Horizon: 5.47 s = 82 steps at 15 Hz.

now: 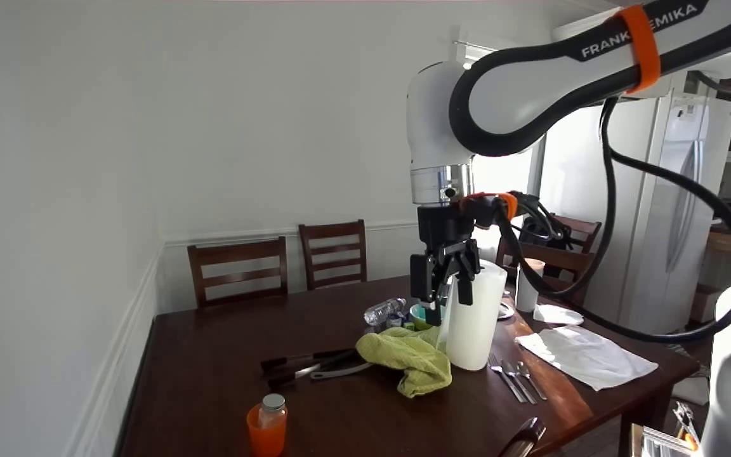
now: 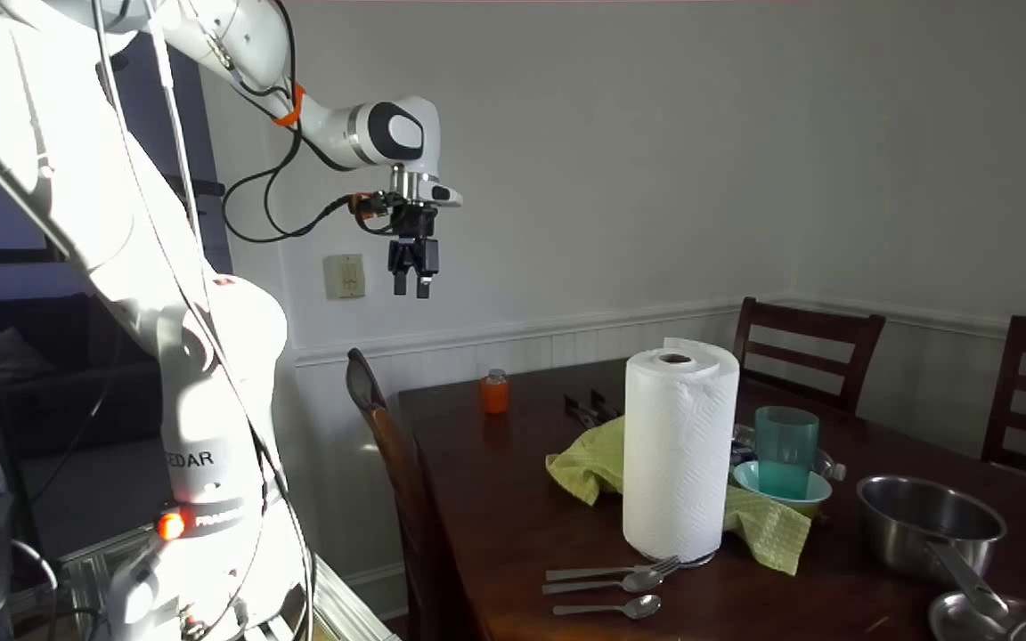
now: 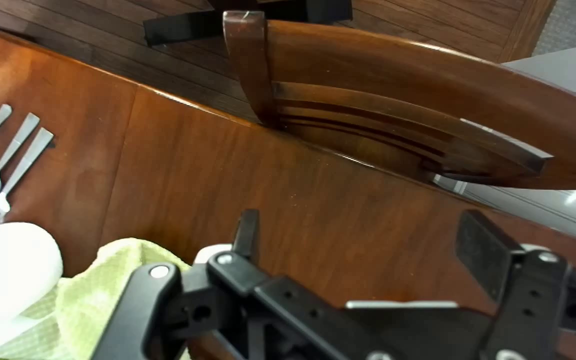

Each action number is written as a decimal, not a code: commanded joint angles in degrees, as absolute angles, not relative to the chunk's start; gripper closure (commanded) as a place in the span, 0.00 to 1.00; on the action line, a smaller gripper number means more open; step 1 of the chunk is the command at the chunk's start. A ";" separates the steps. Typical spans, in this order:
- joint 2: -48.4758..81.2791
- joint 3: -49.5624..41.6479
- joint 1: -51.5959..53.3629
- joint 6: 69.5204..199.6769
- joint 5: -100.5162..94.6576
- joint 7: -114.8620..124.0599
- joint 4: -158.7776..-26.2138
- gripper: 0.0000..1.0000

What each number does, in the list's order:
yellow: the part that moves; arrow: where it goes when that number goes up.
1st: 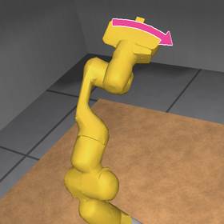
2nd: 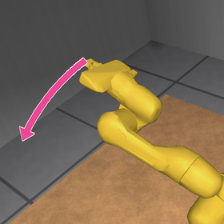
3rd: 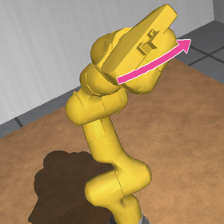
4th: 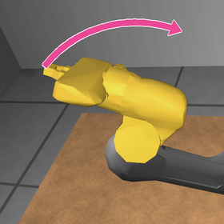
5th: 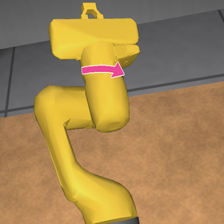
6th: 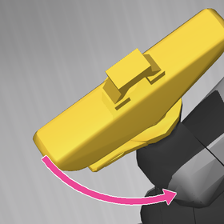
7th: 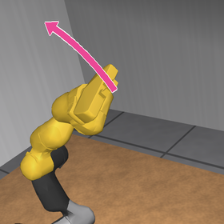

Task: Remove the paper towel roll from the silver stand

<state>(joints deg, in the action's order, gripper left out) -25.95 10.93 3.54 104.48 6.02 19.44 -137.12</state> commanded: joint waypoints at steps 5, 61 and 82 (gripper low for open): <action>-28.03 4.38 -5.28 108.08 -1.74 23.23 -140.93 0.00; 1.49 -20.27 -22.18 135.75 7.91 17.90 -125.25 0.00; -0.29 -20.08 -21.21 134.46 9.36 17.61 -122.95 0.99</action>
